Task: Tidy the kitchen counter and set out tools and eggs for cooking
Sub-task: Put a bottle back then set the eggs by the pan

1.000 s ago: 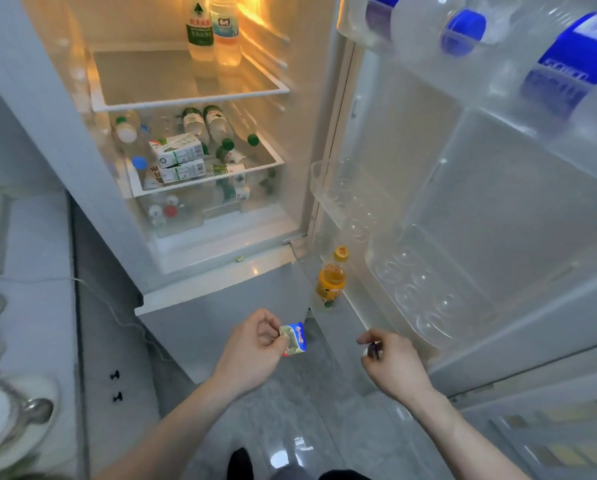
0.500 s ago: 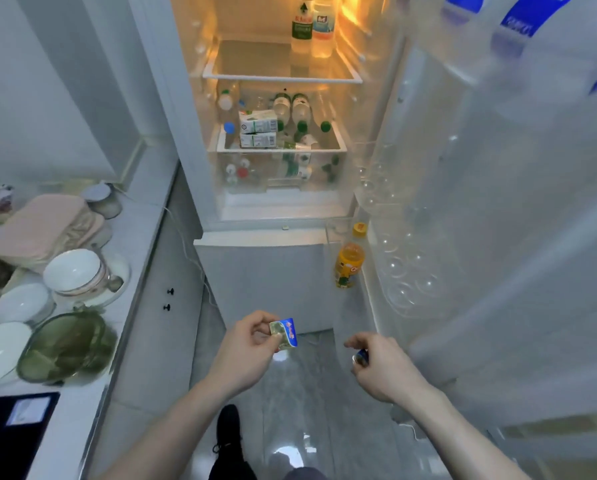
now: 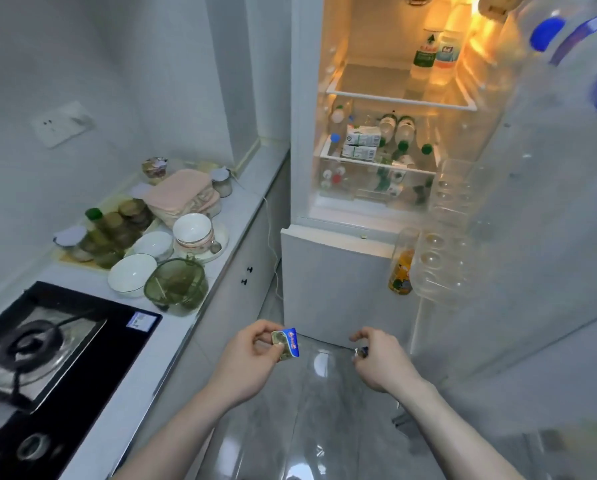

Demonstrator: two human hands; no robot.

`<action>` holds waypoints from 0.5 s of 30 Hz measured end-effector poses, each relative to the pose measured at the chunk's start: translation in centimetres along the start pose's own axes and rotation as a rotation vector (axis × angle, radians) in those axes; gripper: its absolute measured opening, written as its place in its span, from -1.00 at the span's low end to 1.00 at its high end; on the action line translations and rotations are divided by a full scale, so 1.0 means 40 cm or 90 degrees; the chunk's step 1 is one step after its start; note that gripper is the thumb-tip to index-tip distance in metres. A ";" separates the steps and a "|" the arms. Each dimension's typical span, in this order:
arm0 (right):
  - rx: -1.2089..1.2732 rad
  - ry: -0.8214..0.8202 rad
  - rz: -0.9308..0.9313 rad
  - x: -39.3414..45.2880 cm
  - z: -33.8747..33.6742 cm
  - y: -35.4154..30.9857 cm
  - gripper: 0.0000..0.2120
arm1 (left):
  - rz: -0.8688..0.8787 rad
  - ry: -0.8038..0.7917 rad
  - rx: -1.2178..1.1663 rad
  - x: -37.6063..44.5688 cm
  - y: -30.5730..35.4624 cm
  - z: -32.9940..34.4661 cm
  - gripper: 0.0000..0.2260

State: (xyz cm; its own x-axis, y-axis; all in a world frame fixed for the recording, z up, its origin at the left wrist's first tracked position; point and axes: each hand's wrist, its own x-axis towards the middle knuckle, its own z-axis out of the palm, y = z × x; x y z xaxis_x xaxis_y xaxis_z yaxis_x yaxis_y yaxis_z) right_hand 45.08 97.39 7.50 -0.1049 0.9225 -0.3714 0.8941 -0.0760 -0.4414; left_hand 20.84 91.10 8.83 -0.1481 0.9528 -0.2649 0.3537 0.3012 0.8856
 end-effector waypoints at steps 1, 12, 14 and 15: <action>0.009 0.002 -0.010 0.006 0.008 -0.017 -0.64 | -0.002 0.009 0.004 -0.004 -0.003 -0.016 -0.83; 0.054 -0.021 -0.140 0.022 0.054 -0.228 -0.73 | -0.017 0.089 -0.003 -0.029 -0.026 -0.195 -0.85; 0.046 -0.038 -0.160 0.027 0.051 -0.262 -0.74 | -0.010 0.098 -0.014 -0.026 -0.036 -0.243 -0.85; 0.036 -0.043 -0.171 0.035 0.050 -0.281 -0.74 | -0.013 0.103 -0.021 -0.022 -0.043 -0.270 -0.85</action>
State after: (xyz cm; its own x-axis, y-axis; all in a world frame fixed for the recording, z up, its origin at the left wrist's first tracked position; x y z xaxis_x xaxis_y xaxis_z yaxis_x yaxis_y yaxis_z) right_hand 34.02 98.80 10.30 -0.3650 0.8854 -0.2877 0.8048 0.1447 -0.5756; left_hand 10.38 89.32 11.65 -0.3029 0.9274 -0.2197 0.3198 0.3160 0.8932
